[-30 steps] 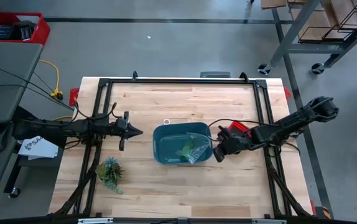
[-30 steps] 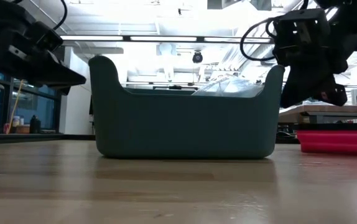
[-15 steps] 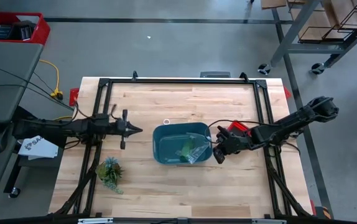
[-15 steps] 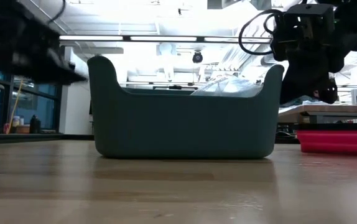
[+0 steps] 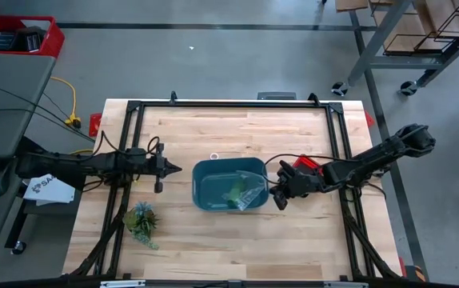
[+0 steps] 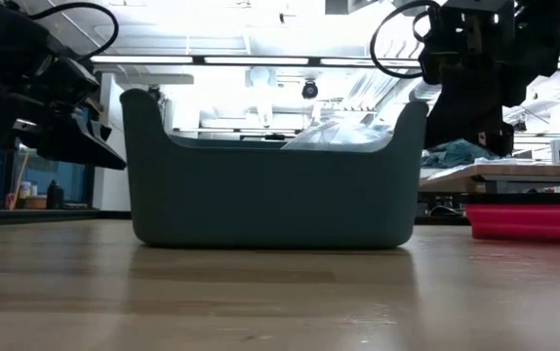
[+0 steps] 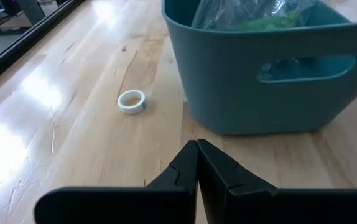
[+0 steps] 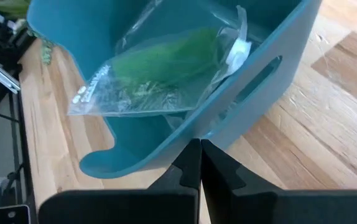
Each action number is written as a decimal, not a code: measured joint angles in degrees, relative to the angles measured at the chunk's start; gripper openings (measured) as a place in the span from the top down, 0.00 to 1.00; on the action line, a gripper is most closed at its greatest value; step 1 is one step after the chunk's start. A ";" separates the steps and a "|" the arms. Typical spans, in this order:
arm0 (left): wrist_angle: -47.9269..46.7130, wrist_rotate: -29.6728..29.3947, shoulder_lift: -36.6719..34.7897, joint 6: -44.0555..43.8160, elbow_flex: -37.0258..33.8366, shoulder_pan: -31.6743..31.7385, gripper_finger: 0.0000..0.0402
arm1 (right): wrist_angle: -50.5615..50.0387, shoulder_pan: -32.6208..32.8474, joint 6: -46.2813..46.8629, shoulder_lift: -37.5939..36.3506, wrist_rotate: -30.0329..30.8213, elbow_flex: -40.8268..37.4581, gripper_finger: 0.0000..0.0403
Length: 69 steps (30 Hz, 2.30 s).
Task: Roll bandage
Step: Move the blue bin to the center of the table, then return to Home Position
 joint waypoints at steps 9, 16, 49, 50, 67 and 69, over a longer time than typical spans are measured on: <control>1.92 0.04 -12.55 -1.08 -1.16 -0.90 1.00 | 2.36 0.11 0.63 -0.02 -0.76 0.00 1.00; 6.97 -0.22 -24.39 -1.12 -1.22 -0.93 1.00 | 4.75 -0.31 -4.36 0.04 -0.53 0.00 1.00; 8.29 -0.70 -23.69 -1.12 -1.20 -1.18 1.00 | 43.13 -11.21 -30.97 -27.05 -5.85 -29.59 1.00; 8.28 -0.70 -23.69 -1.12 -1.20 -1.18 1.00 | 41.66 -12.95 -32.25 -27.24 -8.11 -29.97 1.00; 7.75 -0.68 -23.69 -1.12 -1.20 -1.20 1.00 | 20.18 -26.55 -44.40 -27.61 -26.58 -33.35 1.00; 7.72 -0.66 -23.68 -1.12 -1.19 -1.20 1.00 | 20.43 -26.07 -43.00 -27.65 -24.67 -33.35 1.00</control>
